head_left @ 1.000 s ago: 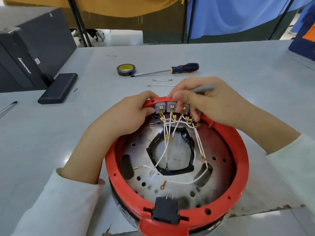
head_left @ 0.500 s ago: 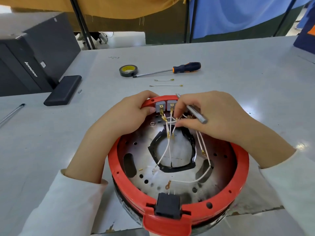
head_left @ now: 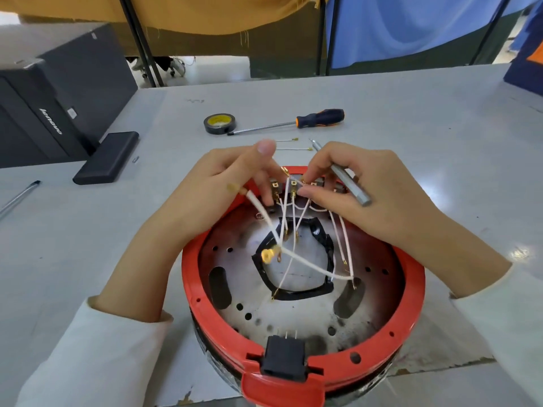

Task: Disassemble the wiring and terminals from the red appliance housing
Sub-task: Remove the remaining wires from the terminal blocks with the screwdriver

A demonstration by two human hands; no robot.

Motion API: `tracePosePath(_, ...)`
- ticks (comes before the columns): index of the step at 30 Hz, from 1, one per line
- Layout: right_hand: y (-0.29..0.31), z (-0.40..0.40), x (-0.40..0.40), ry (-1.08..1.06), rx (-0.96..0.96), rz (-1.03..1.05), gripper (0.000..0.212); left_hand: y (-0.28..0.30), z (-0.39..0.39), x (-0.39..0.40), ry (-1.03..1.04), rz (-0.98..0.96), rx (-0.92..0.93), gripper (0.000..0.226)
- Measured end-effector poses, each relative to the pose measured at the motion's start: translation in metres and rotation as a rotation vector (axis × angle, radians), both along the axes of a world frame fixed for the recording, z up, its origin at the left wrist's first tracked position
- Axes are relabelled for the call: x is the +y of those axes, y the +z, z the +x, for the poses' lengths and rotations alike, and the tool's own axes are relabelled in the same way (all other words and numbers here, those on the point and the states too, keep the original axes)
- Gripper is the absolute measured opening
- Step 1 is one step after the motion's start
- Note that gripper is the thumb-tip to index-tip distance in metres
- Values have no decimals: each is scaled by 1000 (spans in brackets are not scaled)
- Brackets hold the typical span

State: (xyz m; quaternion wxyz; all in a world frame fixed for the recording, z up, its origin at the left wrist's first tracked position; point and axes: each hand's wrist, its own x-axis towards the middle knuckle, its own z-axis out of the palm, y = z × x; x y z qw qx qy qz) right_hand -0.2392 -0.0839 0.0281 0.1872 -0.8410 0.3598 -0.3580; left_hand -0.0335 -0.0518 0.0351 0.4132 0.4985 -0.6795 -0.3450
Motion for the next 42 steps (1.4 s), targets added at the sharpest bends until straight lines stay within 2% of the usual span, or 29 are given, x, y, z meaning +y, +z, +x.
tracePosePath(1,0,0,0,1,13,-6,11,0,0,0,-18,19,-17,54)
tracePosePath(3,1,1,1,0,23,-22,11,-1,-2,-2,-34,44,-68,38)
tracePosePath(6,2,2,2,0,40,-43,12,-2,-2,-4,-52,62,-44,25)
tracePosePath(10,5,3,2,-13,-101,66,20,-2,2,-6,-19,41,110,26)
tracePosePath(14,7,5,1,-29,-293,198,29,-2,7,-11,136,-35,397,16)
tracePosePath(17,6,4,1,31,-312,287,30,-3,8,-14,192,-83,421,15)
tracePosePath(23,5,3,2,115,-319,283,34,-6,17,-18,278,-89,520,17)
tracePosePath(29,7,2,2,151,-317,369,32,-8,19,-20,272,-18,547,16)
tracePosePath(33,18,-4,5,249,-302,581,32,-7,18,-18,139,152,522,16)
tracePosePath(36,36,-11,8,341,-363,705,27,-9,19,-18,97,197,435,20)
tracePosePath(42,43,-17,4,234,-369,621,24,-9,19,-19,101,149,476,20)
